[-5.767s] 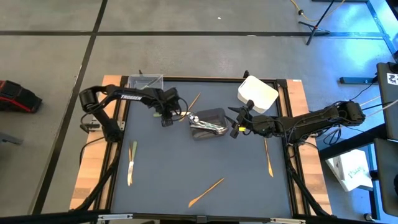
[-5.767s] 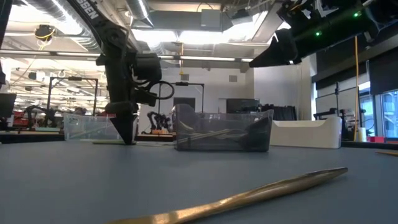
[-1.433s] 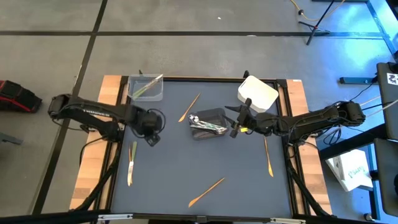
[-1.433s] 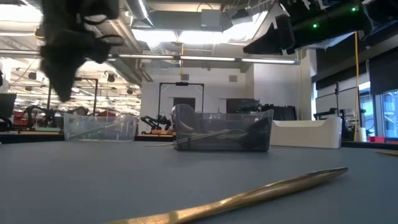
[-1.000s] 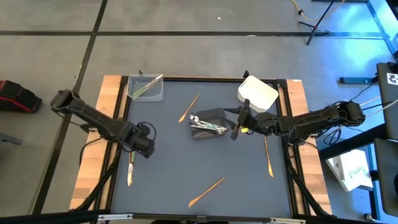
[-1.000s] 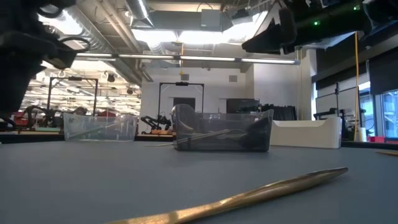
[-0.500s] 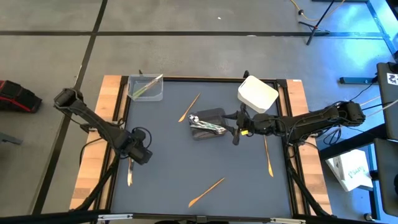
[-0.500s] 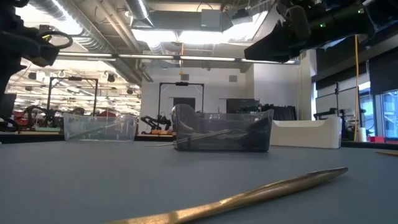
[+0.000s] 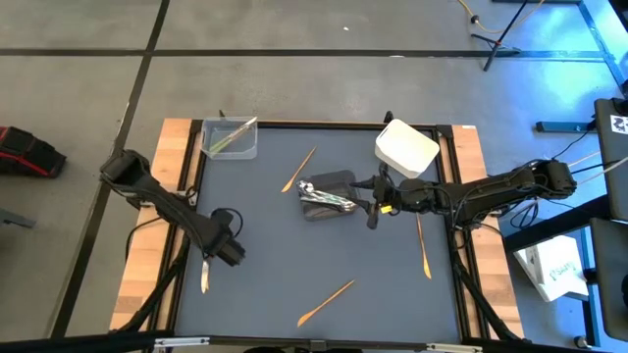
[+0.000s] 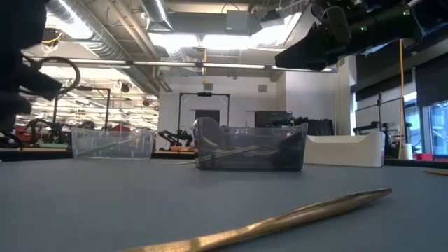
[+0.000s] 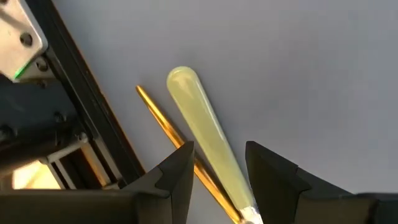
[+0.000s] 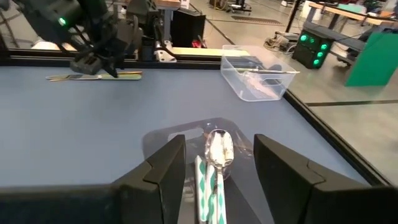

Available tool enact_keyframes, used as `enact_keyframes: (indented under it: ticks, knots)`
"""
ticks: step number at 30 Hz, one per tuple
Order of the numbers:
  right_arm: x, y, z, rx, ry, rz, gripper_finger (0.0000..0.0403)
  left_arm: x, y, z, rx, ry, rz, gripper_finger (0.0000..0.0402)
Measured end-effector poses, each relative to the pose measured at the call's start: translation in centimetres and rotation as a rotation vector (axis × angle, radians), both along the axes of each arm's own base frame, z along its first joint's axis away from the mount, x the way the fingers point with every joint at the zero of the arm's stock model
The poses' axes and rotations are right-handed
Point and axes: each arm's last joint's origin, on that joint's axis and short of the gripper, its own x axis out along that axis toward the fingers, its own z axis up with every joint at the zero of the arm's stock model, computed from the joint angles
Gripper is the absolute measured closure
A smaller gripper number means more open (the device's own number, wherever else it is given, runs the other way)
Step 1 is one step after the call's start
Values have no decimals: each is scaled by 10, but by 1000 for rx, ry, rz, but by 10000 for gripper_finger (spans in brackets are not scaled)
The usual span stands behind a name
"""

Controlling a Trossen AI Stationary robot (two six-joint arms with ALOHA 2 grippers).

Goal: Sort silverware by color (type)
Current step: Put the green table knife into the transparent bin

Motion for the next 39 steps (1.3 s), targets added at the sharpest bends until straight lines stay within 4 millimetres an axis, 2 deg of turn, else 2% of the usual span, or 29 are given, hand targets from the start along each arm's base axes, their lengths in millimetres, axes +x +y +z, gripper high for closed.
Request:
enact_keyframes:
  ticks: [6,16,23,32,39]
  knots:
    - [0,0,0,-3,0,-10,224,3,-2,-14,27,75,-21,262]
    - [0,0,0,-3,-1,-10,224,2,-2,-26,-6,42,-11,262]
    - [0,0,0,-3,-2,-11,224,3,-2,-18,-34,2,-56,262]
    - [0,0,0,8,1,-14,224,9,-5,-4,-117,-144,-93,262]
    - [-1,-1,-2,17,20,-17,224,7,-6,-3,-173,-107,-114,262]
